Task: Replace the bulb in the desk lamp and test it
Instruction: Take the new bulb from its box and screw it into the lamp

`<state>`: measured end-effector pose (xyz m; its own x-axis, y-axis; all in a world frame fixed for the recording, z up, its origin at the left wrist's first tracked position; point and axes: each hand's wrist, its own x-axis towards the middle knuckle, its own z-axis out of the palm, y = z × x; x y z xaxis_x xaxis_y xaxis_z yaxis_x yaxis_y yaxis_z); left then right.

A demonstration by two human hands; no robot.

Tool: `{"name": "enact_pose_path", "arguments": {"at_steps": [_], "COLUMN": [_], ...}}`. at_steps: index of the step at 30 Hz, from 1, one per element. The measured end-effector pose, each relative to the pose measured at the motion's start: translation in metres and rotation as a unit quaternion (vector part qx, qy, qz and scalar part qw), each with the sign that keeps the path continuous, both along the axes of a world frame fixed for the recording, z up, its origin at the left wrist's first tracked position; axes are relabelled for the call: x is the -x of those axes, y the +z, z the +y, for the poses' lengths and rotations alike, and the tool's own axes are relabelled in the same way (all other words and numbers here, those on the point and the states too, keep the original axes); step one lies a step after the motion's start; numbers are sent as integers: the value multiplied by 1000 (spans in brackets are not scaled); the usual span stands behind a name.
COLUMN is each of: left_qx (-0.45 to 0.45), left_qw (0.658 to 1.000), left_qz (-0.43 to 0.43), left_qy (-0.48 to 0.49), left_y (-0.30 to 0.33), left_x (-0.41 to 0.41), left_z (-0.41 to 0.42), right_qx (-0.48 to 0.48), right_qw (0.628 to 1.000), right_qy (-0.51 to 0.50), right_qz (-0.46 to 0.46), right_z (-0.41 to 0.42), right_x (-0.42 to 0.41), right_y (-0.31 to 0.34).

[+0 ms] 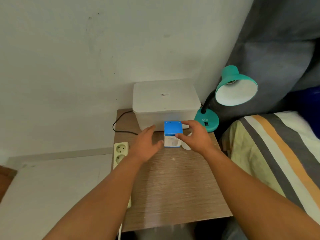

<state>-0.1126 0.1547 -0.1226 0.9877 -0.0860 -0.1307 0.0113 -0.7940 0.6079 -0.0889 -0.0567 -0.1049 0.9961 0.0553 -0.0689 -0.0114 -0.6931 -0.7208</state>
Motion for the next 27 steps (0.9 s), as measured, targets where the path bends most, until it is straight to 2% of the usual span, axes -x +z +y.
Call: {"name": "enact_pose_path", "arguments": {"at_steps": [6, 9, 14, 27], "left_qx": [52, 141, 217, 167], "left_qw": [998, 990, 974, 984], "left_qz": [-15, -14, -55, -53], "left_qy": [-16, 2, 40, -35], "left_y": [-12, -25, -37, -41], "left_x": [-16, -19, -12, -28], "left_z": [-20, -25, -32, -26], "right_qx": [24, 24, -32, -96], "right_qw": [999, 999, 999, 990], "right_qy": [35, 41, -19, -100], "right_qz": [-5, -11, -23, -31], "right_z": [6, 6, 8, 9], "right_x": [-9, -11, -16, -20], "right_y": [-8, -7, -4, -11]}}
